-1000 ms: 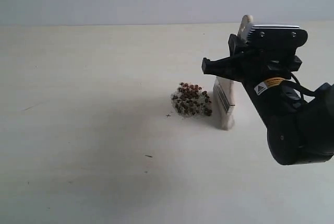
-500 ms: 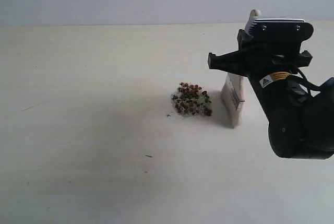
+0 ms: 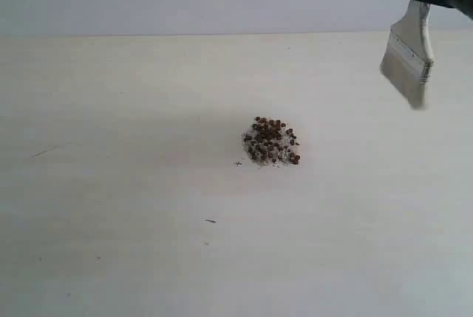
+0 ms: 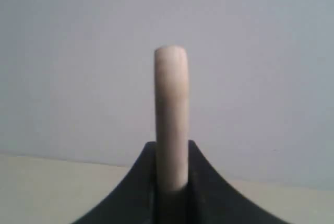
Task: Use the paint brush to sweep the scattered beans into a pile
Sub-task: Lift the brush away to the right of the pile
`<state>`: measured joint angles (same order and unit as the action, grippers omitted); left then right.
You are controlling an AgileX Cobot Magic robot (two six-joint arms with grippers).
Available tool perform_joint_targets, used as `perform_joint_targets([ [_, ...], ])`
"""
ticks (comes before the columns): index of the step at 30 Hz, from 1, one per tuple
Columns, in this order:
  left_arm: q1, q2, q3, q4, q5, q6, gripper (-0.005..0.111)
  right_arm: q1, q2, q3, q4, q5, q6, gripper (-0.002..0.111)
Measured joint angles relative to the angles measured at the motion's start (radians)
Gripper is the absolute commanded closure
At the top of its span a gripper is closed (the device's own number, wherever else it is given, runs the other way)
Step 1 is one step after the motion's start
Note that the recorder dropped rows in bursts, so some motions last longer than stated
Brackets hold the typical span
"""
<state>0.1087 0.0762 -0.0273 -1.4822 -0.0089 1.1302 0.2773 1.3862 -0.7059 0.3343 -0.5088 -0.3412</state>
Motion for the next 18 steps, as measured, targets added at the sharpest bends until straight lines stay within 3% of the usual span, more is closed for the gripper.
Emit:
perform_joint_targets([
  [3, 0.0, 0.0, 0.0, 0.0, 0.0, 0.0, 0.107, -0.027, -0.005, -0.092, -0.382, 0.199, 0.207, 0.108],
  [7, 0.0, 0.0, 0.0, 0.0, 0.0, 0.0, 0.107, -0.029, 0.044, -0.184, -0.602, 0.338, 0.369, 0.108],
  [13, 0.0, 0.0, 0.0, 0.0, 0.0, 0.0, 0.107, -0.031, 0.185, -0.391, -0.564, 0.741, 0.382, 0.108],
  [15, 0.0, 0.0, 0.0, 0.0, 0.0, 0.0, 0.107, -0.032, 0.245, -0.489, -0.497, 0.942, 0.311, 0.108],
  [18, 0.0, 0.0, 0.0, 0.0, 0.0, 0.0, 0.107, -0.034, 0.292, -0.578, -0.367, 1.107, 0.176, 0.108],
])
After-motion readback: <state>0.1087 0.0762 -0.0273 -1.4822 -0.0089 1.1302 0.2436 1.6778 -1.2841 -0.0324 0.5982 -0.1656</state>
